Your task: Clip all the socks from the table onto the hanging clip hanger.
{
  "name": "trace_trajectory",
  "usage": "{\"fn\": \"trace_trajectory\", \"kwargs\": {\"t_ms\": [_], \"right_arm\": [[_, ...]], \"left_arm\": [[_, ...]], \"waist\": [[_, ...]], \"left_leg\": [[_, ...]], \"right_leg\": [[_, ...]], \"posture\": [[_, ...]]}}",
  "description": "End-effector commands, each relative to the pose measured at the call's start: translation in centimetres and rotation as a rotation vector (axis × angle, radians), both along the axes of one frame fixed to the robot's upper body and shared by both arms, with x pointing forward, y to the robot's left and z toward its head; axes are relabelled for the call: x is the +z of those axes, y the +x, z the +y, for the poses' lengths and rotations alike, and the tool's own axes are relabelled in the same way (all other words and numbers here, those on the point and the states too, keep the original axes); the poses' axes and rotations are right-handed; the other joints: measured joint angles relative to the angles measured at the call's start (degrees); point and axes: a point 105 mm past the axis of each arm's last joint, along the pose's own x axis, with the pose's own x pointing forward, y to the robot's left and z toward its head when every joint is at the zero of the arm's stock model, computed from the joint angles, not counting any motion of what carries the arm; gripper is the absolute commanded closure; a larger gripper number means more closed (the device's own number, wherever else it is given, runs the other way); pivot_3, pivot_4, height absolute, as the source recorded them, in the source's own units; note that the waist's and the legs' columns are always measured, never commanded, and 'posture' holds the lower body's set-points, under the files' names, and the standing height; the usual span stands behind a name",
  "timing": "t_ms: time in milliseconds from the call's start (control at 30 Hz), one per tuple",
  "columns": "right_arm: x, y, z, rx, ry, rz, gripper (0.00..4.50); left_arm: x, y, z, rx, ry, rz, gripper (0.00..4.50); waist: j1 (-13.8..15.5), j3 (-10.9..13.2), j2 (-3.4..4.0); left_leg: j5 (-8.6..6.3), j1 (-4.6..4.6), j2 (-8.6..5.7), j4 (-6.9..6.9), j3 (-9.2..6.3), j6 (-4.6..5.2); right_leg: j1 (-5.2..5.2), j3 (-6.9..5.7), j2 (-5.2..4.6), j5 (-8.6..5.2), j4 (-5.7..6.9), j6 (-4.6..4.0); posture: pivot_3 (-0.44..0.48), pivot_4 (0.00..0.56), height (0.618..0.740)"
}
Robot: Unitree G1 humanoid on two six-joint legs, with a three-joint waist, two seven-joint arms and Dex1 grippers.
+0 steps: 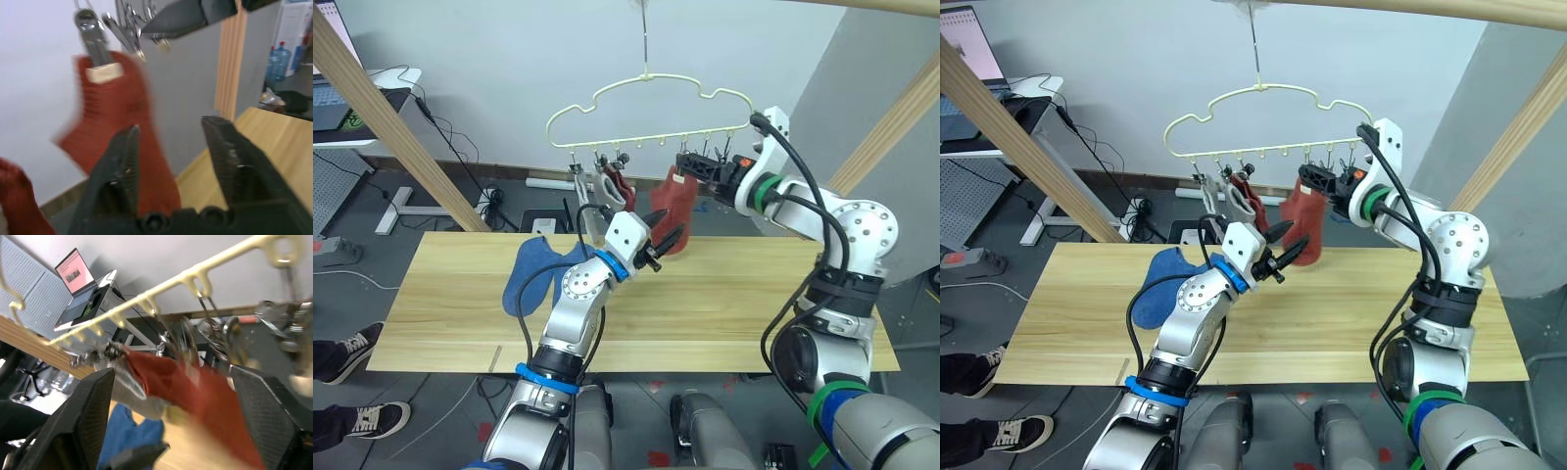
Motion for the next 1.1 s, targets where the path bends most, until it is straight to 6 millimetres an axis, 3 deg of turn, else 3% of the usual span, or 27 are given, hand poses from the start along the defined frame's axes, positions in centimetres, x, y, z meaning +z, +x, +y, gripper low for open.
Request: {"fn": "trace_trajectory", "kwargs": {"t_ms": [33,133,167,467,633,900,1033,1100], "right_arm": [[1.3,-2.0,0.0,0.060,-0.049,-0.117,0.52],[1.0,-2.4,-0.4,0.039,-0.138,-0.182,0.52],[1.0,-2.4,-0.6,0.022,-0.167,-0.208,0.52],[0.1,-2.3,0.3,-0.108,-0.362,-0.447,0.52],[-1.1,-1.9,0.9,-0.180,-0.387,-0.497,1.65],[-1.4,-0.5,1.3,-0.285,-0.379,-0.551,1.65],[-1.8,0.3,1.6,-0.304,-0.383,-0.547,2.94],[-1.8,0.6,1.7,-0.308,-0.383,-0.550,2.94]], "left_arm": [[0.8,-0.1,0.6,-0.025,-0.043,0.026,1.00],[0.9,-0.2,1.8,-0.036,-0.051,0.059,0.13],[0.9,-0.4,2.3,-0.042,-0.047,0.072,0.03],[1.7,-3.0,6.5,-0.052,-0.005,0.187,0.03],[2.3,-4.4,8.6,0.017,0.077,0.194,0.00],[4.7,-6.5,10.0,-0.003,0.018,0.113,0.00],[4.7,-6.6,10.4,0.011,0.025,0.109,0.00],[4.8,-6.6,10.4,0.016,0.025,0.105,0.00]], "waist": [[-0.2,0.0,0.00],[-0.7,0.0,0.00],[-0.9,0.0,0.00],[-1.6,0.0,0.00],[-1.4,0.0,0.00],[-1.1,0.0,0.00],[-1.0,0.0,0.00],[-1.0,0.0,0.00]], "left_leg": [[0.00,0.00,0.01,0.00,-0.01,0.00],[0.00,0.00,0.01,0.00,-0.03,0.00],[0.00,0.00,0.01,0.00,-0.04,0.00],[0.00,0.02,0.04,0.00,-0.09,-0.01],[0.01,0.02,0.02,0.01,-0.12,-0.02],[0.02,0.03,0.04,0.05,-0.14,-0.04],[0.02,0.03,0.03,0.05,-0.13,-0.03],[0.02,0.03,0.03,0.05,-0.13,-0.04]], "right_leg": [[0.00,-0.01,0.01,-0.02,0.01,0.04],[-0.01,-0.01,0.04,-0.04,0.01,0.07],[-0.01,-0.01,0.04,-0.06,0.01,0.10],[-0.03,0.00,0.06,-0.08,0.06,0.14],[-0.02,-0.02,0.01,-0.08,0.07,0.14],[-0.01,-0.02,0.00,-0.08,0.07,0.14],[-0.01,-0.02,-0.01,-0.07,0.07,0.11],[-0.01,-0.01,-0.01,-0.07,0.08,0.11]], "posture": [[0.018,0.234,0.740],[0.016,0.233,0.740],[0.016,0.233,0.740],[0.030,0.229,0.740],[0.062,0.238,0.740],[0.082,0.234,0.740],[0.092,0.238,0.740],[0.092,0.238,0.740]]}}
